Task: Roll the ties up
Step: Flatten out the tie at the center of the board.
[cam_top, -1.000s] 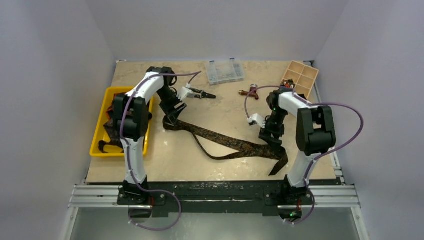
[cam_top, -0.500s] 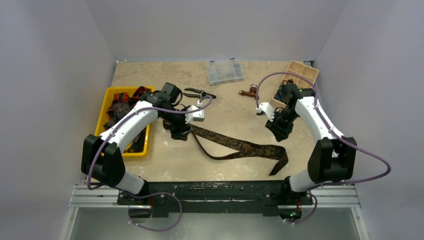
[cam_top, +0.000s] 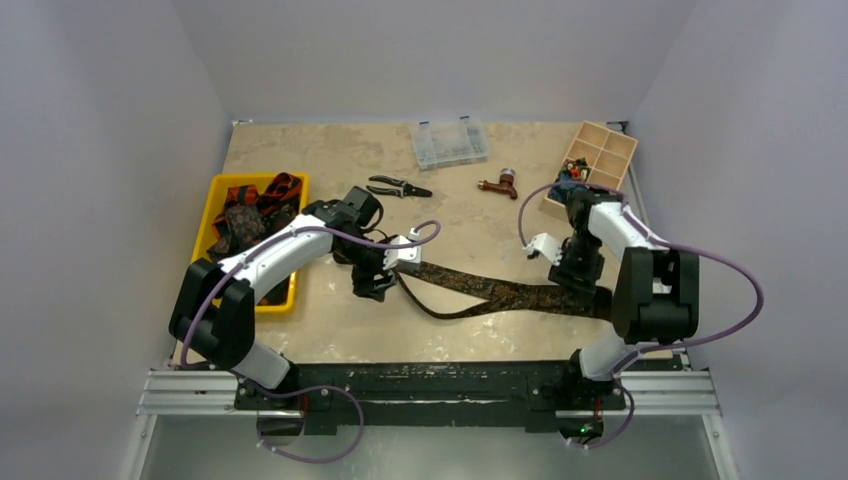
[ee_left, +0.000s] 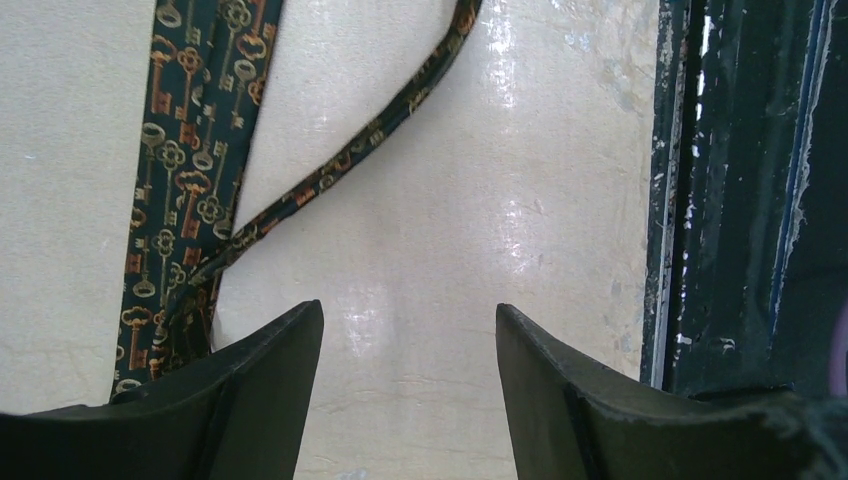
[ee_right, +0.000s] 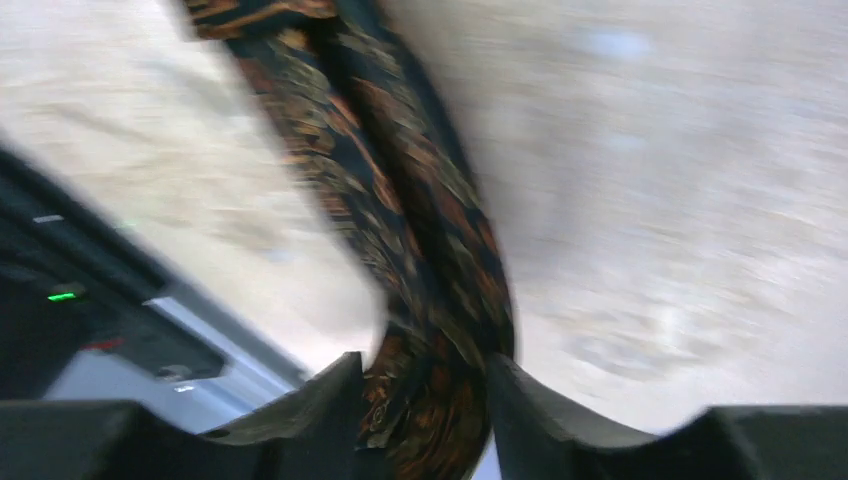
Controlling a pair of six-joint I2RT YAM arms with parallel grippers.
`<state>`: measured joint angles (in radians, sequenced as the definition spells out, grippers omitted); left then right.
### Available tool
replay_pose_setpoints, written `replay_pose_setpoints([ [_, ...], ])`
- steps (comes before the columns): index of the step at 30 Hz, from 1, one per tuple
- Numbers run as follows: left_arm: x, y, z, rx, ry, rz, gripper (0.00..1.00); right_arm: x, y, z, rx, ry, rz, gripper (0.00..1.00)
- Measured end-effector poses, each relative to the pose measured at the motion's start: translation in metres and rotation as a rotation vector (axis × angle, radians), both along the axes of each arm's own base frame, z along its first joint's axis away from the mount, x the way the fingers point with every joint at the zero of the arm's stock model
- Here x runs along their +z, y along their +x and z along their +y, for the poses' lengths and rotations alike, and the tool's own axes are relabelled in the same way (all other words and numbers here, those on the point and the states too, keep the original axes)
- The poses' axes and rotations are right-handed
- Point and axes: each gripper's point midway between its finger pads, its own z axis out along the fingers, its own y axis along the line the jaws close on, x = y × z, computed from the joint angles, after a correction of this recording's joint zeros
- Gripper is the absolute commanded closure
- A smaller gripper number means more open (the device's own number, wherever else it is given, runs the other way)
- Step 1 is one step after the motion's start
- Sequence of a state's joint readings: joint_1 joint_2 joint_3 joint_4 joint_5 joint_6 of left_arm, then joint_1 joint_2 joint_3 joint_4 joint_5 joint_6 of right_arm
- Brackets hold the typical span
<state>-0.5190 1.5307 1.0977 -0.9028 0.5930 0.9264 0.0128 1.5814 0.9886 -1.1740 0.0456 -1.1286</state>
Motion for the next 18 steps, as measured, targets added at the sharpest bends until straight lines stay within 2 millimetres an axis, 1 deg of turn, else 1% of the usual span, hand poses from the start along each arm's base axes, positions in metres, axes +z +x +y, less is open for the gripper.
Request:
replay_pose_setpoints([
  [1, -0.002, -0.001, 0.001, -0.003, 0.003, -0.001, 0.38, 0.001, 0.013, -0.008, -0.018, -0.018, -0.029, 0.41],
  [3, -0.006, -0.002, 0.001, -0.012, 0.012, -0.003, 0.38, 0.006, 0.048, -0.027, -0.045, -0.062, -0.118, 0.39],
  [4, -0.009, -0.002, 0.002, -0.014, 0.016, -0.006, 0.39, 0.008, 0.061, -0.034, -0.051, -0.080, -0.152, 0.38],
  [5, -0.011, -0.002, 0.002, -0.016, 0.021, -0.009, 0.39, 0.011, 0.071, -0.041, -0.056, -0.098, -0.181, 0.38],
  [7, -0.013, 0.000, 0.002, -0.027, 0.027, -0.020, 0.40, 0.016, 0.082, -0.046, -0.053, -0.110, -0.213, 0.38],
  [9, -0.013, 0.002, -0.001, -0.042, 0.022, -0.042, 0.41, 0.020, 0.086, -0.043, -0.046, -0.096, -0.218, 0.38],
  [13, -0.012, 0.006, -0.010, -0.098, 0.002, -0.095, 0.41, 0.029, 0.088, -0.029, -0.051, -0.013, -0.221, 0.39],
  [16, -0.013, 0.009, -0.019, -0.162, -0.016, -0.143, 0.41, 0.031, 0.082, -0.016, -0.065, 0.056, -0.216, 0.39],
  [18, -0.014, 0.010, -0.026, -0.216, -0.029, -0.178, 0.41, 0.029, 0.079, -0.009, -0.076, 0.089, -0.212, 0.38],
])
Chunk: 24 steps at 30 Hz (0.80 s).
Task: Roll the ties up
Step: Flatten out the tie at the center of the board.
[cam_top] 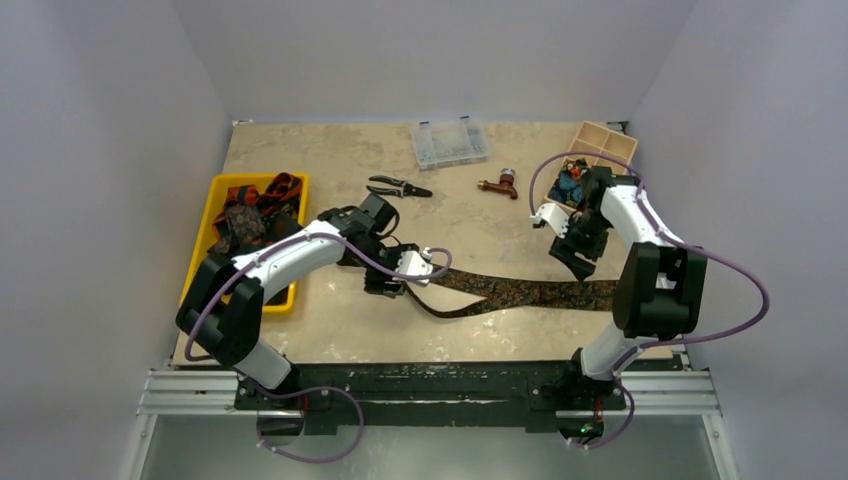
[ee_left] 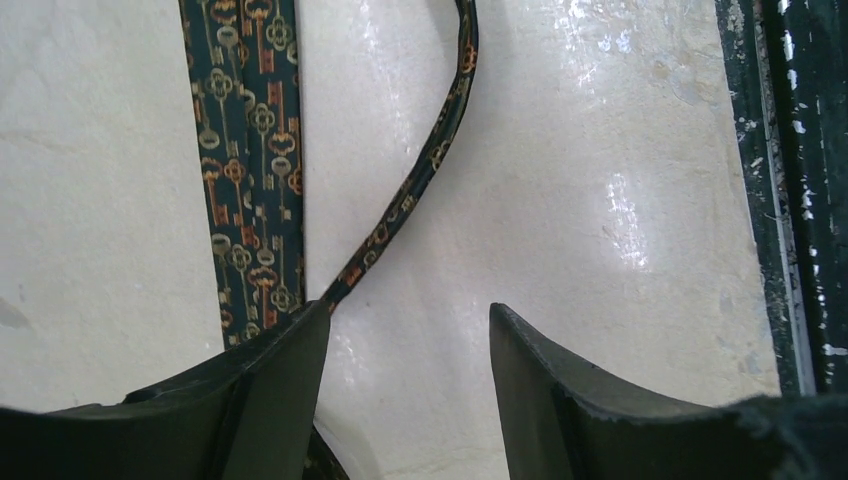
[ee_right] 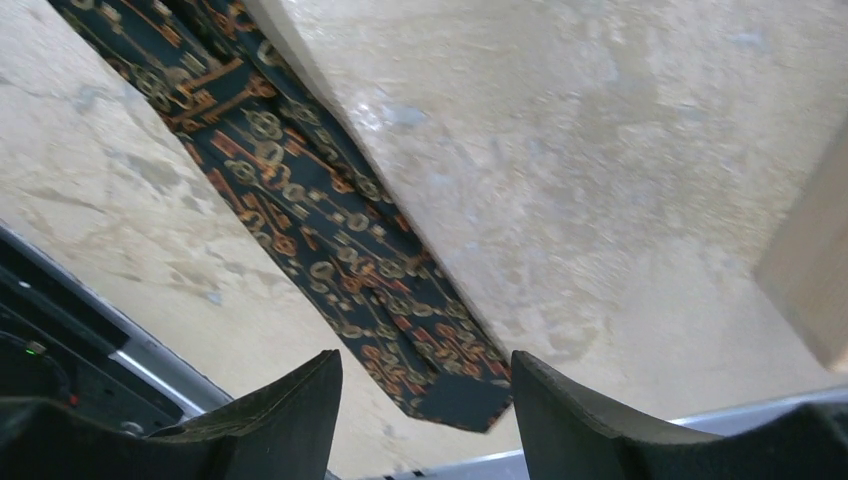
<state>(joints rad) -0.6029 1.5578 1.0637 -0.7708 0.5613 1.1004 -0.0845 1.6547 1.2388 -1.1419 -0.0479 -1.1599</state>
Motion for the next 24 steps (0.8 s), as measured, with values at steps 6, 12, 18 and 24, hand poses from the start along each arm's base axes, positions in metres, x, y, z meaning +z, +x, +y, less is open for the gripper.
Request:
replay_pose_setpoints([
  [6, -0.011, -0.005, -0.017, -0.137, -0.002, -0.046, 0.41, -0.022, -0.022, 0.013, -0.038, 0.062, 0.062, 0.38],
  [12, -0.020, -0.005, -0.021, -0.181, 0.016, -0.050, 0.42, -0.040, -0.018, 0.017, -0.086, 0.079, 0.063, 0.41],
  [18, -0.021, 0.000, -0.023, -0.183, 0.027, -0.059, 0.42, -0.057, -0.027, 0.018, -0.108, 0.077, 0.081, 0.55],
  [24, -0.024, 0.006, -0.025, -0.175, 0.051, -0.073, 0.48, -0.066, -0.034, 0.014, -0.117, 0.049, 0.089, 0.80],
])
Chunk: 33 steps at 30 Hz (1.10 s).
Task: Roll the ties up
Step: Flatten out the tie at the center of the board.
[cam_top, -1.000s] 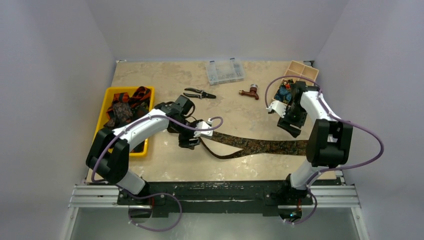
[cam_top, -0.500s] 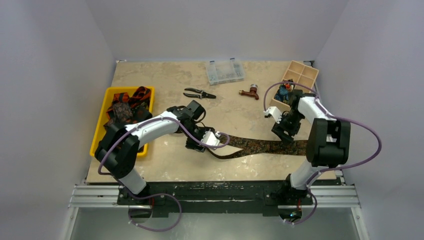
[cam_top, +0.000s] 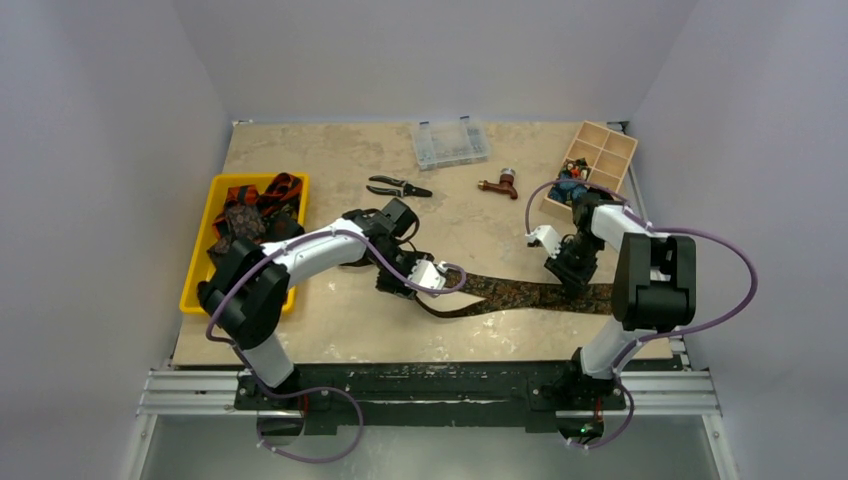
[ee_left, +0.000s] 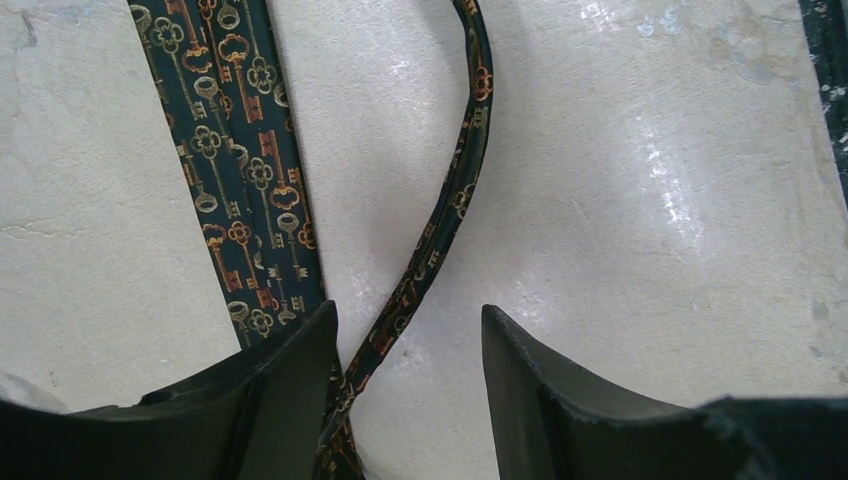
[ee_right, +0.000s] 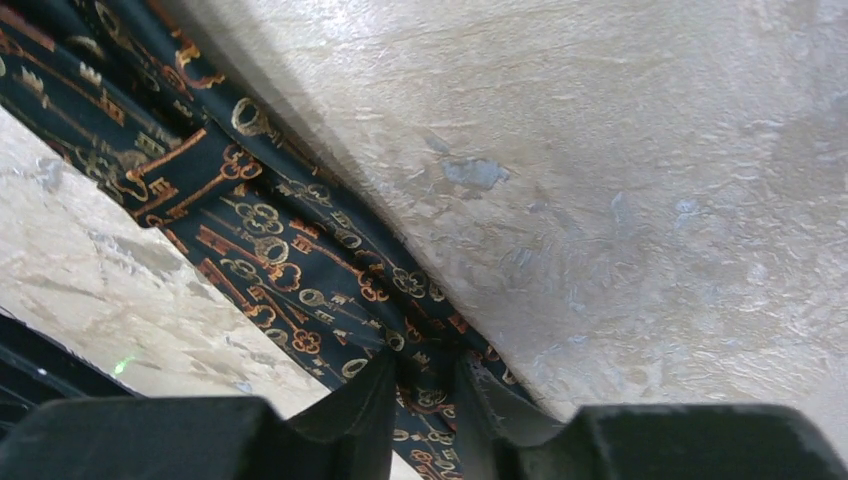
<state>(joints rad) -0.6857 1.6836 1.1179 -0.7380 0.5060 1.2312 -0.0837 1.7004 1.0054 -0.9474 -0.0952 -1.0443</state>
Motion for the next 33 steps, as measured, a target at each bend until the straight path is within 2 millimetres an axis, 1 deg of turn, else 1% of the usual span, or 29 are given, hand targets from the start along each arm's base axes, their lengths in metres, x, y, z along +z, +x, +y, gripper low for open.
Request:
replay_pose_setpoints([
  [3, -0.005, 0.004, -0.002, 0.007, 0.028, -0.015, 0.55, 0.000, 0.000, 0.000, -0.005, 0.000, -0.001, 0.92],
  [5, -0.009, 0.006, -0.003, 0.006, 0.044, -0.023, 0.63, 0.000, -0.001, 0.001, -0.008, 0.001, 0.001, 1.00],
  [8, -0.014, 0.006, -0.001, 0.009, 0.069, -0.025, 0.76, 0.004, -0.001, 0.001, -0.007, 0.001, -0.007, 1.00],
  [11, -0.015, 0.006, 0.002, 0.017, 0.091, -0.025, 0.91, 0.013, -0.001, 0.001, -0.008, -0.001, -0.029, 1.00],
  [14, -0.011, 0.006, 0.005, 0.030, 0.108, -0.017, 1.00, 0.028, -0.003, 0.000, -0.007, -0.005, -0.065, 1.00],
  [16, -0.006, 0.008, 0.005, 0.037, 0.116, -0.017, 1.00, 0.039, -0.005, -0.002, -0.008, -0.011, -0.096, 1.00],
  [19, 0.001, 0.009, 0.004, 0.049, 0.120, -0.013, 1.00, 0.049, -0.009, -0.011, -0.024, -0.026, -0.121, 1.00],
  [23, 0.004, 0.009, 0.005, 0.068, 0.141, 0.013, 1.00, 0.048, -0.017, -0.024, -0.063, -0.042, -0.101, 1.00],
  [25, 0.005, 0.013, 0.003, 0.087, 0.167, 0.045, 1.00, 0.046, -0.022, -0.030, -0.083, -0.045, -0.089, 1.00],
  [28, 0.010, 0.032, -0.008, 0.133, 0.189, 0.092, 1.00, 0.043, -0.028, -0.041, -0.115, -0.056, -0.077, 1.00],
  [31, 0.013, 0.062, -0.020, 0.165, 0.209, 0.110, 0.99, 0.036, -0.037, -0.050, -0.143, -0.067, -0.051, 1.00],
  [32, 0.011, 0.071, -0.023, 0.172, 0.220, 0.110, 0.89, 0.031, -0.040, -0.052, -0.150, -0.068, -0.041, 1.00],
  [33, 0.007, 0.079, -0.025, 0.177, 0.236, 0.106, 0.83, 0.027, -0.042, -0.053, -0.154, -0.068, -0.028, 1.00],
])
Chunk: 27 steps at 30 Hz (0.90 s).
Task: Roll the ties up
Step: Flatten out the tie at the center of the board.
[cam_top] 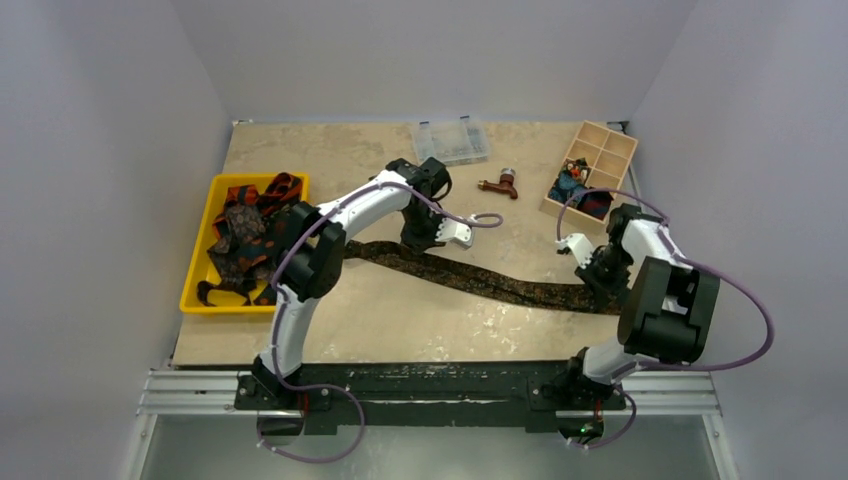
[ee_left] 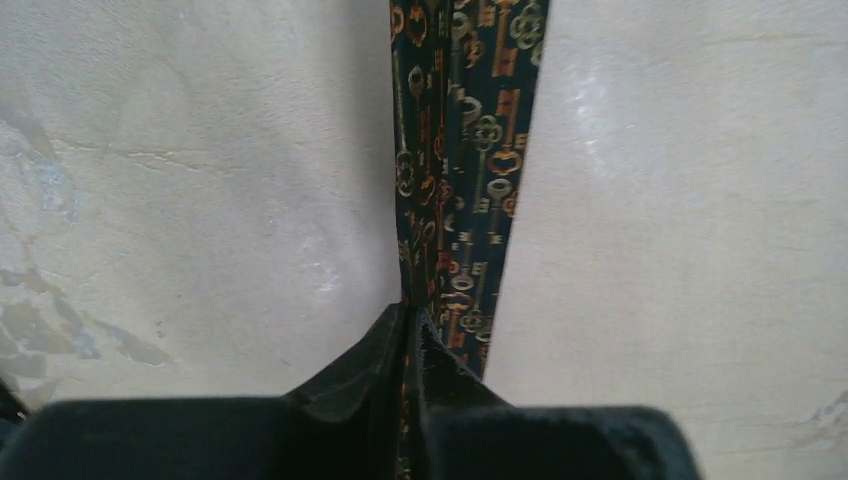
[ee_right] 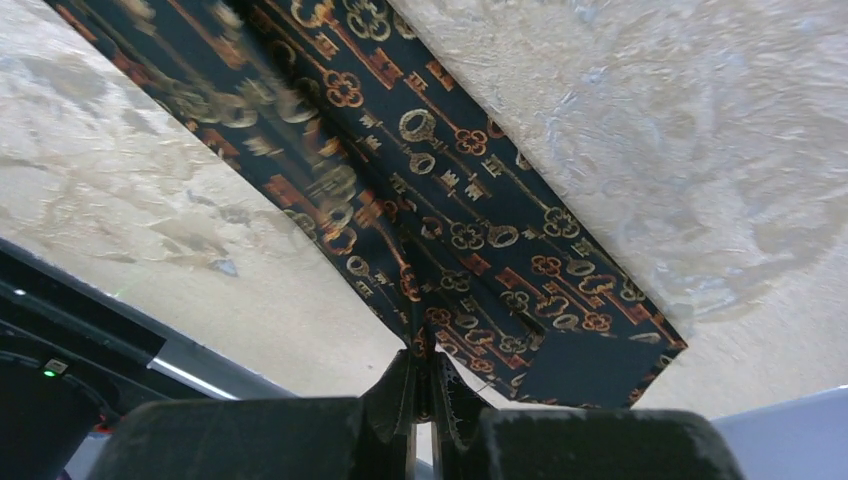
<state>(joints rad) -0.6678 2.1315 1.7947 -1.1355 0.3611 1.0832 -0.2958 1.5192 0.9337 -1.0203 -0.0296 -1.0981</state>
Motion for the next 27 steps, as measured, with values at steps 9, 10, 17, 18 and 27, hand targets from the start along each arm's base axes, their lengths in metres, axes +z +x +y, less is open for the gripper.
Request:
replay_pose_setpoints([
  [9, -0.027, -0.013, 0.051, 0.065, 0.131, 0.107, 0.42, -0.028, 0.003, -0.011, -0.013, -0.031, 0.046, 1.00],
  [10, -0.023, -0.014, 0.061, 0.090, 0.123, 0.109, 0.41, -0.029, 0.002, -0.012, -0.015, -0.035, 0.051, 1.00],
  [17, 0.005, 0.016, 0.118, 0.246, 0.074, -0.048, 0.43, -0.030, 0.000, -0.018, -0.025, -0.065, 0.067, 1.00],
  [18, 0.005, 0.021, 0.121, 0.251, 0.075, -0.064, 0.43, -0.030, 0.000, -0.019, -0.025, -0.071, 0.071, 1.00],
  [27, -0.017, 0.030, 0.139, 0.200, 0.141, -0.100, 0.39, -0.031, -0.006, -0.036, -0.053, -0.121, 0.099, 0.96],
])
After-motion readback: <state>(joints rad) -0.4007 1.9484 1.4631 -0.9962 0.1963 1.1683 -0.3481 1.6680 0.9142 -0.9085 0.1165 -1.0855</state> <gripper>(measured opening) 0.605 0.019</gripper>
